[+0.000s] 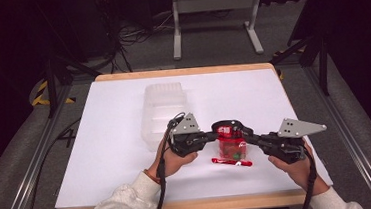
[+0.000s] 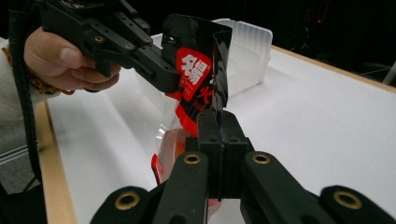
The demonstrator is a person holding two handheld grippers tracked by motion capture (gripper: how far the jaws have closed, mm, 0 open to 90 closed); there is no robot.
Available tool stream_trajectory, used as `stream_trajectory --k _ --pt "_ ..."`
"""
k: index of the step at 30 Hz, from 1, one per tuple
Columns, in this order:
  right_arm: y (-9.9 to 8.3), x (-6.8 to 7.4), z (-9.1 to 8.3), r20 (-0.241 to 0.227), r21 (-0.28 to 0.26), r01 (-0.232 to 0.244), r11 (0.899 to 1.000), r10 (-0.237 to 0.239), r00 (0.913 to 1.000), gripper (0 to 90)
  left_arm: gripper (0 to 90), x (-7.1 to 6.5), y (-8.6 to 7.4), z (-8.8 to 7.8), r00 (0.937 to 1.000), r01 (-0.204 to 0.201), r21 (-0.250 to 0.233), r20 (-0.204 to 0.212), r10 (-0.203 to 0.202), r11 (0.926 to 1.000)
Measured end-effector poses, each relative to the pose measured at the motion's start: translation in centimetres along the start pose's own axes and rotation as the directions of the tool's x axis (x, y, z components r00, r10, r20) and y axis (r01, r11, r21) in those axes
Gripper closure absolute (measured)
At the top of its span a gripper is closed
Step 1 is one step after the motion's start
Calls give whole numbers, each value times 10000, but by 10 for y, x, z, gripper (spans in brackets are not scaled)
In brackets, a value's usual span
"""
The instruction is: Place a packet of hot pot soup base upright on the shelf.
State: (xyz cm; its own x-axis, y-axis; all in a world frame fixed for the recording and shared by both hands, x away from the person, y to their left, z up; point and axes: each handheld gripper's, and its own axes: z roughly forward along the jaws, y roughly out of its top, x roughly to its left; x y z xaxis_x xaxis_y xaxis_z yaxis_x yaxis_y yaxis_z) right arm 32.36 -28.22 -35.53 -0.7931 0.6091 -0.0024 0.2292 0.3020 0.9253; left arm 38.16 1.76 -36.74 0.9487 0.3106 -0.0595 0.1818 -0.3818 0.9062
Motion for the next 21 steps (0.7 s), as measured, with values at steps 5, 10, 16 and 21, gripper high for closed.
stream_trajectory --k 5,10,16,21 --pt "7 1 11 -73 -57 94 9999 -95 9999 899 890 4 1 -8 9996 -87 -47 -265 86 10000" --pt "15 3 20 -67 -178 280 9995 -281 9996 899 894 8 2 -18 9985 -89 -88 -540 84 9999" --pt "27 3 31 -15 -363 450 9983 -451 9990 898 895 13 5 -30 9960 -99 -336 -887 69 9994" --pt "43 4 43 -34 -494 624 9968 -626 9980 897 894 20 7 -42 9912 -187 -554 -1320 112 9983"
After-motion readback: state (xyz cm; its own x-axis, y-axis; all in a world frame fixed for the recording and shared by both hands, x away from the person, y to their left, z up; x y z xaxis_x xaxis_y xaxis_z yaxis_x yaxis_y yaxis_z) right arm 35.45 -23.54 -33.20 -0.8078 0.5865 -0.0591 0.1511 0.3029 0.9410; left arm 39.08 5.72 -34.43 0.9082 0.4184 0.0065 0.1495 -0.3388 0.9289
